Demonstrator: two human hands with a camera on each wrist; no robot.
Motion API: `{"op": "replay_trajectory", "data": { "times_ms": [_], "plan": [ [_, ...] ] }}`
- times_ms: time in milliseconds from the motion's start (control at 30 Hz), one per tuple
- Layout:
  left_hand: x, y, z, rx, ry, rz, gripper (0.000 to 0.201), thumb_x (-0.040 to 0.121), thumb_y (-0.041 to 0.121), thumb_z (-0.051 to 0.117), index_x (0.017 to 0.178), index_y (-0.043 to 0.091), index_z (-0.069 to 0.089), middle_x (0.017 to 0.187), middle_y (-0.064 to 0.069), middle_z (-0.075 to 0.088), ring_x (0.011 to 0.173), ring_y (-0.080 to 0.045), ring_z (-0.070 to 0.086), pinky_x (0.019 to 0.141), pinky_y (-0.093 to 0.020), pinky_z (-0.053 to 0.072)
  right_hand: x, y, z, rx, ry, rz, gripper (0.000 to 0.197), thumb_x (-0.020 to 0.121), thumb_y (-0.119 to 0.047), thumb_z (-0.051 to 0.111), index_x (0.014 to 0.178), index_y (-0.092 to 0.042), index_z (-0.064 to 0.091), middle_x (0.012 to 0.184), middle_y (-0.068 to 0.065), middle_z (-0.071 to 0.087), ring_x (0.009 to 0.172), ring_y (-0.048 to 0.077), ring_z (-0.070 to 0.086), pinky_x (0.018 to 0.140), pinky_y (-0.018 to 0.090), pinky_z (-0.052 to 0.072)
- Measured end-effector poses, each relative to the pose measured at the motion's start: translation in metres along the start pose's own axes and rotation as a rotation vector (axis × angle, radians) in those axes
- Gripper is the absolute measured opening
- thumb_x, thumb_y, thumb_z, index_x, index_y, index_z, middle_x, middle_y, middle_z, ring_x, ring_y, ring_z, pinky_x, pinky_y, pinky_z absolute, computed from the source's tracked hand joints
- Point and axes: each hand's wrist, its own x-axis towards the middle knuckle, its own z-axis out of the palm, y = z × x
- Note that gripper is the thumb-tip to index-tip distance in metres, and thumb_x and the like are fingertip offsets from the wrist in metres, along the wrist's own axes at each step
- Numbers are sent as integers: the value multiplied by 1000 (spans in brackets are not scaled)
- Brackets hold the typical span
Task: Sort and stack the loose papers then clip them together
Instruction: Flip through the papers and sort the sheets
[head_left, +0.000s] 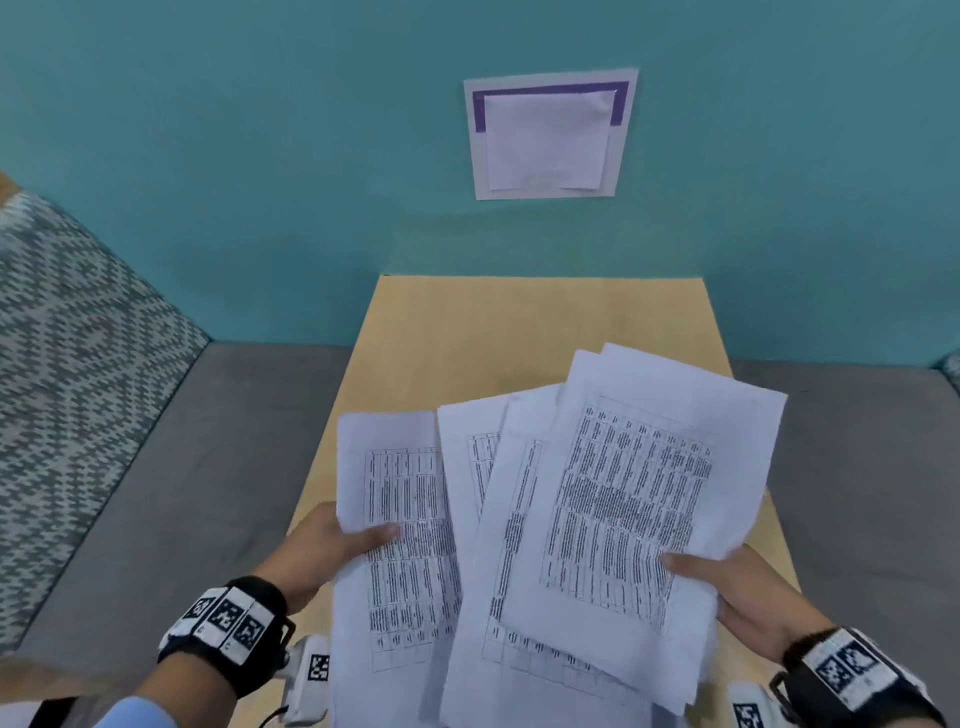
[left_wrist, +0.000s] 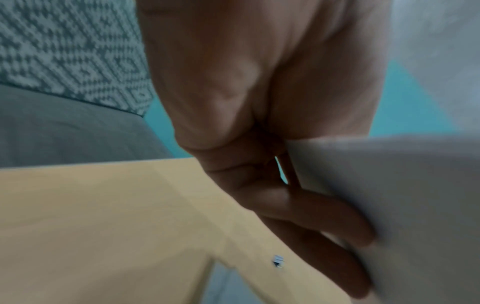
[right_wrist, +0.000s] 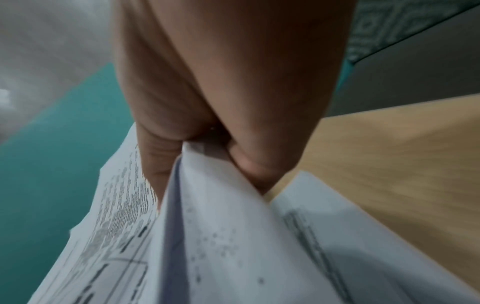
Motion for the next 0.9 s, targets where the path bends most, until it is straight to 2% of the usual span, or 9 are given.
{"op": "replay_trajectory", "data": {
  "times_ms": [133,267,433,567,667,733,767,833,900],
  "plan": [
    [-3,36,30,-95,-145,89,80,69,67,87,132,20,69,129,1,79,117,-21,77,97,-41,63,-2,-24,33,-37,-100,-78,59,86,7,78,140,-12,62,135,11,73,126,28,70,115,56,45],
    [-7,66,55,-23,-134,188,36,90,15,81,125,19,74,125,0,81,111,-18,79,92,-35,64,-3,-40,59,-70,-169,-80,55,89,3,75,140,-11,62,134,10,74,124,25,71,110,49,52],
    [-11,75,66,-42,-65,273,43,86,12,85,127,21,74,123,5,81,114,-17,78,96,-36,63,-17,-51,69,-108,-243,-138,58,86,-4,77,141,-13,62,137,8,73,127,27,69,112,52,50],
    [-16,72,68,-137,-46,338,52,83,4,84,131,19,68,126,5,80,115,-13,76,92,-28,63,-42,-54,71,-306,-51,-445,51,79,-5,88,126,-15,73,120,-6,80,114,9,74,93,16,57],
    [-9,56,76,-137,-63,315,58,80,7,88,133,18,68,130,-1,78,121,-18,74,100,-39,60,-51,-43,74,-316,95,-540,23,73,-3,91,89,-9,75,77,-17,81,75,-5,76,68,1,51],
    [-1,39,85,-120,-46,254,55,81,11,91,132,17,70,128,-2,79,121,-21,74,104,-46,58,-40,-25,71,-314,155,-504,33,75,0,88,64,-17,62,48,-18,68,50,-8,66,54,4,48],
    [1,33,91,-113,-25,227,53,80,13,92,129,17,72,125,-2,80,120,-21,75,105,-46,57,-33,-15,67,-347,169,-480,33,77,-5,89,63,-16,62,51,-13,71,53,-4,69,59,12,56],
    [6,23,100,-87,12,216,41,81,13,91,120,16,78,117,0,83,115,-20,77,102,-39,59,-14,2,59,-415,214,-450,34,78,-23,93,74,-1,69,69,9,78,70,24,78,74,47,64],
    [7,24,104,-73,5,250,28,86,5,85,113,13,82,112,0,84,110,-16,79,97,-31,62,-2,7,55,-389,236,-429,33,79,-23,92,70,-2,68,61,6,74,60,21,73,61,42,57]
  ]
}}
